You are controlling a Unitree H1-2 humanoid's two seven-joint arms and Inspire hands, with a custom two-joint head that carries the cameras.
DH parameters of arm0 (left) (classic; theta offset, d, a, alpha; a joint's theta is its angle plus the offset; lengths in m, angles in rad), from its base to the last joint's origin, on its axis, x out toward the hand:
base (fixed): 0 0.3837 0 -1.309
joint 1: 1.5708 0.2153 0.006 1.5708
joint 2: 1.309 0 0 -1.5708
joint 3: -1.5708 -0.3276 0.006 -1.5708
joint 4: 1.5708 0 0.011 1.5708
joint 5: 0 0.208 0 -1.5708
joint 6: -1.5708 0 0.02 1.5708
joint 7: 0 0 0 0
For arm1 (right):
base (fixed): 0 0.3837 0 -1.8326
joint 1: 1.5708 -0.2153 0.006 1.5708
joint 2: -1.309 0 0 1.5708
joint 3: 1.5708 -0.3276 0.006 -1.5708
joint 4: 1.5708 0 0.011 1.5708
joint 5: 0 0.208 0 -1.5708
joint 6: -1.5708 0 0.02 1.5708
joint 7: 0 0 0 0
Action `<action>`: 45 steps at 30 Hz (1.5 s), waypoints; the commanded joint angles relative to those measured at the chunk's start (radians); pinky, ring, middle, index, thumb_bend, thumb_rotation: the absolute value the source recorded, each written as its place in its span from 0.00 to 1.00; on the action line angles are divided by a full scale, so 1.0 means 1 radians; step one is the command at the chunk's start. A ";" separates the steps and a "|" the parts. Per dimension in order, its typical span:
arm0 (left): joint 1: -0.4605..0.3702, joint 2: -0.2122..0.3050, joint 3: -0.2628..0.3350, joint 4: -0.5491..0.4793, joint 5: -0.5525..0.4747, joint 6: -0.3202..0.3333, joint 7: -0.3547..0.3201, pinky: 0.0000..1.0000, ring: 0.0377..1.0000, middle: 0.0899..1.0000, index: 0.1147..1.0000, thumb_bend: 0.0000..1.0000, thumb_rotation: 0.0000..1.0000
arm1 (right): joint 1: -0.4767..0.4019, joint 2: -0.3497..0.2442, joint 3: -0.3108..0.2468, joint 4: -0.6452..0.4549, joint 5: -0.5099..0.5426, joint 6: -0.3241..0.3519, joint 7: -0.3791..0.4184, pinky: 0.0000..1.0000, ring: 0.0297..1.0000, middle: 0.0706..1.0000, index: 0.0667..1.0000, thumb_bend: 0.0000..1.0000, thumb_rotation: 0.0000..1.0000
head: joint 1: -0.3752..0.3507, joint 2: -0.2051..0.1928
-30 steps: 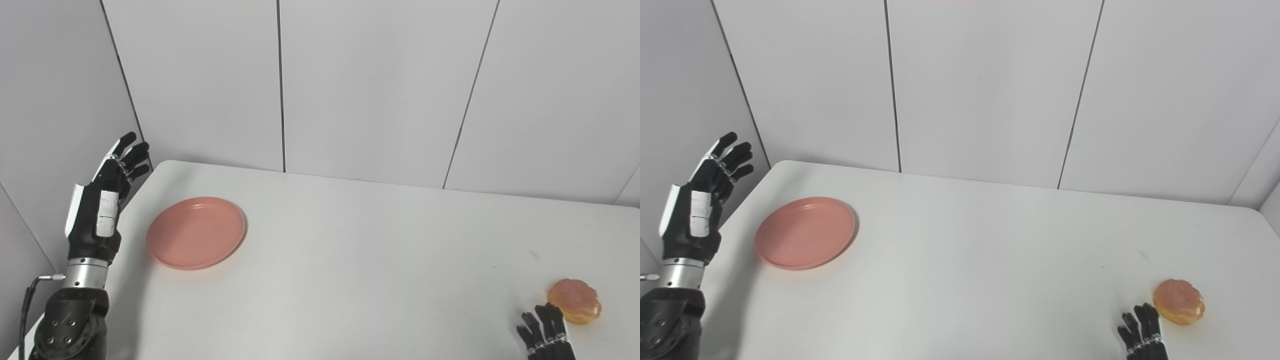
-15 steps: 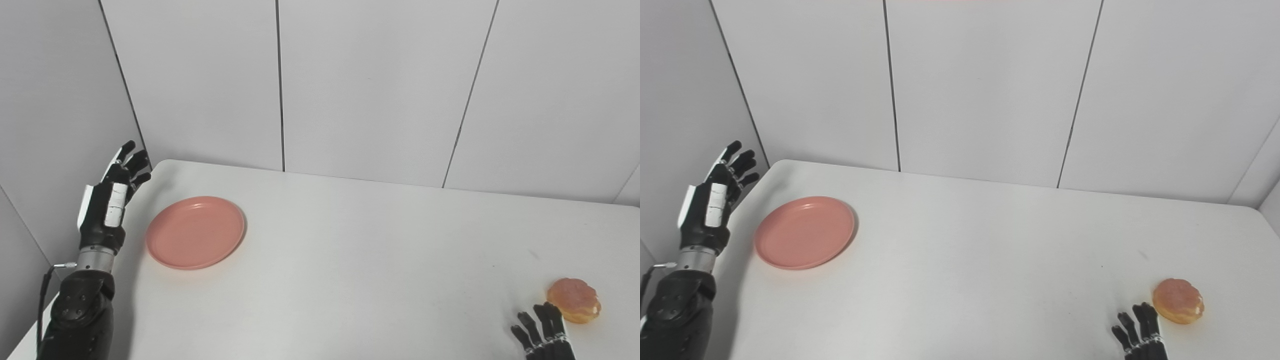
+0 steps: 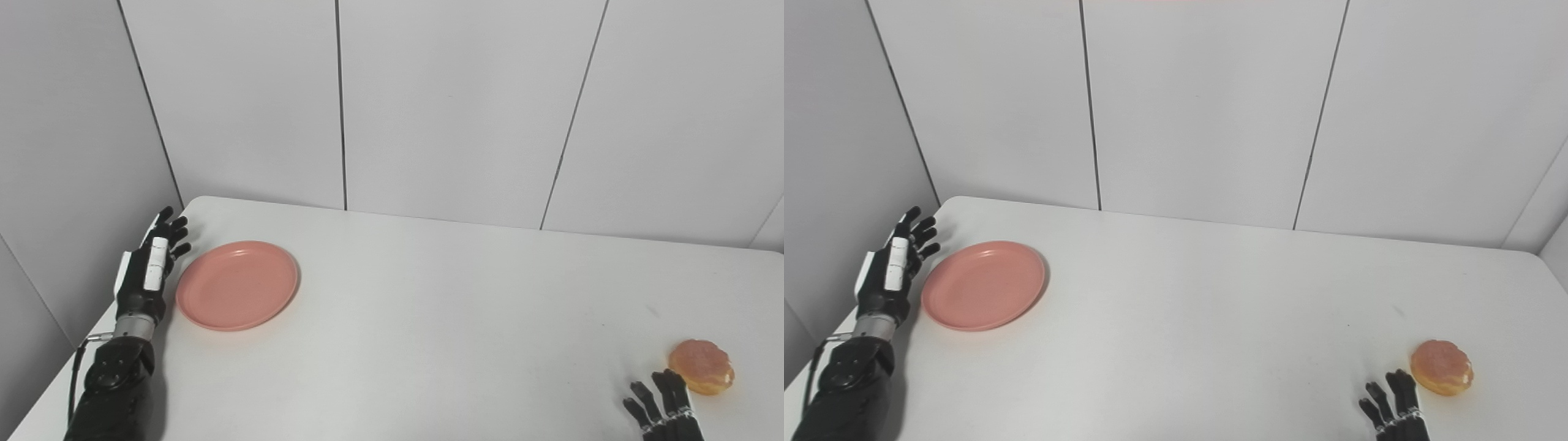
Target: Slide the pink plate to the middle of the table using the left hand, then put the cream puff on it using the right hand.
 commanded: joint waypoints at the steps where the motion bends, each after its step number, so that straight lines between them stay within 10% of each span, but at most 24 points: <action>1: -0.058 0.047 0.019 0.006 -0.025 -0.050 -0.011 0.86 0.89 0.86 0.90 0.95 0.91 | -0.003 0.007 0.011 0.098 -0.021 0.162 -0.032 0.90 0.93 0.98 0.97 0.84 1.00 | 0.002 0.001; 22: -0.092 0.083 0.010 0.149 0.017 -0.051 -0.042 0.78 0.86 0.84 0.87 1.00 0.89 | -0.006 0.009 0.015 0.104 -0.022 0.164 -0.031 0.91 0.93 0.98 0.98 0.84 1.00 | -0.001 0.002; 45: -0.065 0.041 -0.057 -0.002 -0.030 0.012 -0.137 0.86 0.94 0.92 0.97 1.00 0.93 | 0.002 0.012 0.019 0.087 -0.024 0.170 -0.032 0.88 0.91 0.97 0.96 0.82 1.00 | -0.017 0.013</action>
